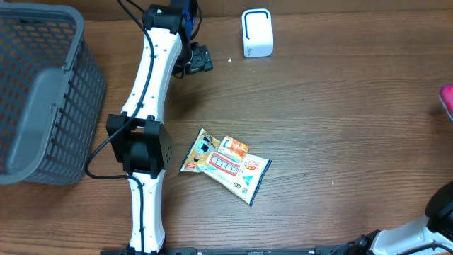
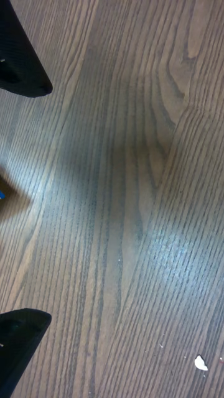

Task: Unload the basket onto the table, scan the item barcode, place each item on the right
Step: 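Carry the Carefree pack to the right table edge and release it, then swing the right gripper back toward the snack packet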

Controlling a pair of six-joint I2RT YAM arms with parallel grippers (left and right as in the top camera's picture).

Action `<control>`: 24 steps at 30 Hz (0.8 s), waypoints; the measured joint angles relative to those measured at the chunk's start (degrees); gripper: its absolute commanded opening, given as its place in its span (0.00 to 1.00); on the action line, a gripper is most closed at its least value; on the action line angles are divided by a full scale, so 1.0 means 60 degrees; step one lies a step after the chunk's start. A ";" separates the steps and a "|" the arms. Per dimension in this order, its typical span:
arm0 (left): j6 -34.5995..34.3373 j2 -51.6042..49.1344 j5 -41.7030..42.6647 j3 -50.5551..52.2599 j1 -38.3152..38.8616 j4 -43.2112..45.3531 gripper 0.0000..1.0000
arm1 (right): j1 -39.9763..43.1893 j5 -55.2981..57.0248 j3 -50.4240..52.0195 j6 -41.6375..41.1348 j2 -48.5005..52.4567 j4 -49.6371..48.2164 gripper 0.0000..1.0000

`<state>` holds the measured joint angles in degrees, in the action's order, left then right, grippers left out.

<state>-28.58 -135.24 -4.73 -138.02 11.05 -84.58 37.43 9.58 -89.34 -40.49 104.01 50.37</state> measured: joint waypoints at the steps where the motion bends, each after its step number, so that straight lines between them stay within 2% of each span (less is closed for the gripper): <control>1: 0.0004 0.0000 0.0000 0.0000 0.0000 0.0000 1.00 | -0.0004 0.0157 0.0000 0.0018 0.0000 -0.0018 0.20; 5: 0.0004 0.0000 0.0000 0.0000 0.0000 -0.0004 1.00 | -0.0004 0.0419 0.0000 0.0219 0.0004 -0.0066 0.36; 7: 0.0004 0.0000 0.0000 0.0000 -0.0004 0.0000 1.00 | -0.0004 0.0492 0.0000 0.0339 0.0036 -0.0087 0.40; 11: 0.0004 0.0000 0.0000 0.0000 0.0000 0.0000 1.00 | -0.0004 0.0372 0.0000 0.0528 0.0160 -0.0029 0.38; 16: 0.0004 0.0000 0.0000 0.0000 -0.0004 0.0000 1.00 | 0.0004 -0.0889 0.0000 0.0834 0.0197 0.0160 0.28; 20: 0.0004 0.0000 -0.0004 0.0000 0.0000 0.0000 1.00 | -0.0095 -0.2277 0.0040 0.1144 0.0204 0.0659 0.29; 24: 0.0004 0.0000 0.0000 0.0000 0.0000 0.0000 1.00 | -0.0557 -0.2769 0.0474 0.1596 0.0204 0.0765 0.34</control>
<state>-28.56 -135.24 -4.73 -138.02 11.05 -84.58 34.09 -7.03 -86.50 -30.92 105.23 54.96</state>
